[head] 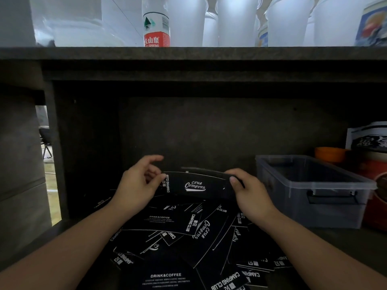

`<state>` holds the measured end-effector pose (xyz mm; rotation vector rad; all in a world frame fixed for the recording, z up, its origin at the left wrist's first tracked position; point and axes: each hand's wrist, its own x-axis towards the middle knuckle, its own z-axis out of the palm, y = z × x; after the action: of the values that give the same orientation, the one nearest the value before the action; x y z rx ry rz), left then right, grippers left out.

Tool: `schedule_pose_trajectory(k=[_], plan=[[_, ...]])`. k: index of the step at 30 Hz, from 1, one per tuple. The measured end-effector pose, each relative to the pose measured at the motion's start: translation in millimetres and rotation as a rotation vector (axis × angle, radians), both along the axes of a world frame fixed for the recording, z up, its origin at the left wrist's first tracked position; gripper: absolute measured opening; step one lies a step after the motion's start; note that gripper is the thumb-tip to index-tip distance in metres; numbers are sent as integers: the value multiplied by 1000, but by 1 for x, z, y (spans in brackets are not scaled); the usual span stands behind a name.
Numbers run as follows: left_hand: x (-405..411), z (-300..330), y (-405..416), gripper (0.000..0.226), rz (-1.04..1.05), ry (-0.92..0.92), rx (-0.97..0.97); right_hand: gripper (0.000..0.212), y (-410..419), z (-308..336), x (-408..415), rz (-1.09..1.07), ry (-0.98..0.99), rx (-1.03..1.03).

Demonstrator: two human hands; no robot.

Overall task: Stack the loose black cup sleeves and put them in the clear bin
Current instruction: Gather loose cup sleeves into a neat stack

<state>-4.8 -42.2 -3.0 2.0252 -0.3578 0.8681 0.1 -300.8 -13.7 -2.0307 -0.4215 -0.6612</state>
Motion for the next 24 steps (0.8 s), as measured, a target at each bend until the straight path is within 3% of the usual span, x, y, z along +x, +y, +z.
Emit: schedule_pose_trajectory(k=[6, 10, 13, 15, 17, 20, 24], plan=[[3, -4, -9, 55, -35, 50, 37, 17, 7, 1, -7, 119, 24, -101], [1, 4, 2, 71, -109, 134, 87, 15, 6, 1, -5, 59, -14, -222], [-7, 16, 27, 110, -279, 388, 311, 17, 5, 1, -4, 19, -22, -181], [-13, 21, 35, 118, -356, 582, 503, 16, 4, -1, -4, 7, -22, -167], [-19, 23, 31, 104, -385, 657, 636, 16, 3, 0, -4, -3, -18, -159], [-24, 20, 8, 70, -423, 526, 731, 15, 2, 1, -4, -8, -14, -153], [-26, 13, -19, 61, -380, 369, 849, 16, 1, 2, -5, -12, -1, -142]])
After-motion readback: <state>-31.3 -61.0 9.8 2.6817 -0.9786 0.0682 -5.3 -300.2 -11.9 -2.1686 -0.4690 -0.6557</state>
